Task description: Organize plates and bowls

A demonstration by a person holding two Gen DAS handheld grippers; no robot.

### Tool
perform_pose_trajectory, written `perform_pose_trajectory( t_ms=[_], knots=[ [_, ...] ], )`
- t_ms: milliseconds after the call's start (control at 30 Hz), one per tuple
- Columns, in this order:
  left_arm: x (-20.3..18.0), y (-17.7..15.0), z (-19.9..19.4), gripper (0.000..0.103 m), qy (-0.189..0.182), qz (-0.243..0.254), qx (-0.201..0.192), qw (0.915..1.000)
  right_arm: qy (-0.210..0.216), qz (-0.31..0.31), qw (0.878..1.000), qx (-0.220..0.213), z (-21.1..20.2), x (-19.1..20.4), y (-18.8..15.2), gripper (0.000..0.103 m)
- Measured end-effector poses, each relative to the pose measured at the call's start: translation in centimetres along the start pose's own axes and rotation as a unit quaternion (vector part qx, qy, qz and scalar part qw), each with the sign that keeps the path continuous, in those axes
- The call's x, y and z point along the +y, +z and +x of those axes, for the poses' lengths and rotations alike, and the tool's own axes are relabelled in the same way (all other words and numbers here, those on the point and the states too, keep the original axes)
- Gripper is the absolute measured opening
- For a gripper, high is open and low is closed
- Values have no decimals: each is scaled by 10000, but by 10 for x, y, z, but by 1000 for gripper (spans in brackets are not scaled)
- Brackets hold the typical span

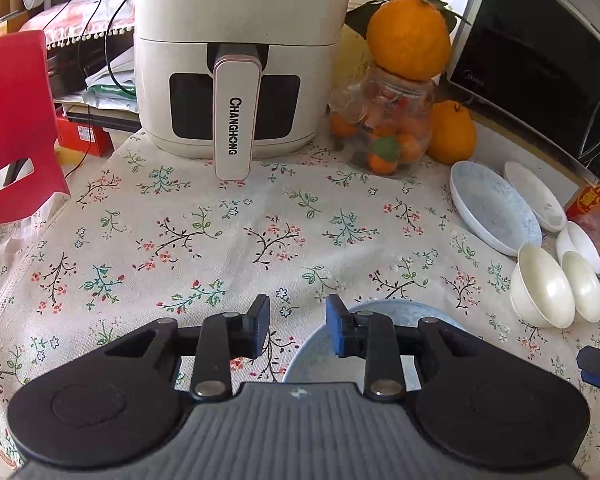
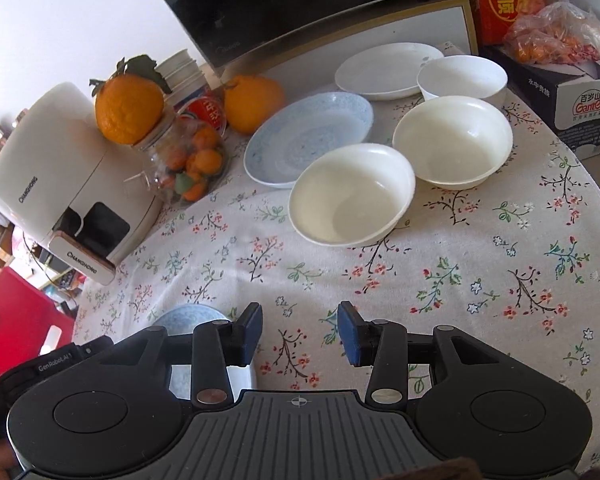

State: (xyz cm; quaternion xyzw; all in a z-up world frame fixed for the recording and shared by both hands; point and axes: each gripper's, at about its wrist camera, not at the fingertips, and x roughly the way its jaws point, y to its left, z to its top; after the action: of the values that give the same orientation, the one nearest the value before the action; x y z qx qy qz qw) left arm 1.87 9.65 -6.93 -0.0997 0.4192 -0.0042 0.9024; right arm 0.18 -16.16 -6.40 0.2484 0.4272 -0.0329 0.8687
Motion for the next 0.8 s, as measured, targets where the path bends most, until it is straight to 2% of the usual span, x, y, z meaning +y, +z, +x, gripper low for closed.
perform_pose_trajectory(
  t_ms=[133,233,367,500,667,800],
  knots=[
    [-16,7,2,29,-115,168,-68,9998,-31,391,9987,-324,-14,-20,20,46],
    [-27,11,4,35,-239,145,-33,9996,-70,614,9968,-509,-22,-35,33,46],
    [-47,19,7,49,-420,195,-40,9989,-120,780,9950,-617,-24,-44,46,50],
    [-64,29,10,71,-527,33,-35,9986,-161,804,9947,-622,-23,-50,55,54],
    [-85,41,14,86,-355,-132,-51,9993,-240,731,9962,-409,-20,-56,58,57],
    [-102,48,20,91,-385,-1,4,9993,-380,607,9965,-435,-21,-61,64,62]
  ],
)
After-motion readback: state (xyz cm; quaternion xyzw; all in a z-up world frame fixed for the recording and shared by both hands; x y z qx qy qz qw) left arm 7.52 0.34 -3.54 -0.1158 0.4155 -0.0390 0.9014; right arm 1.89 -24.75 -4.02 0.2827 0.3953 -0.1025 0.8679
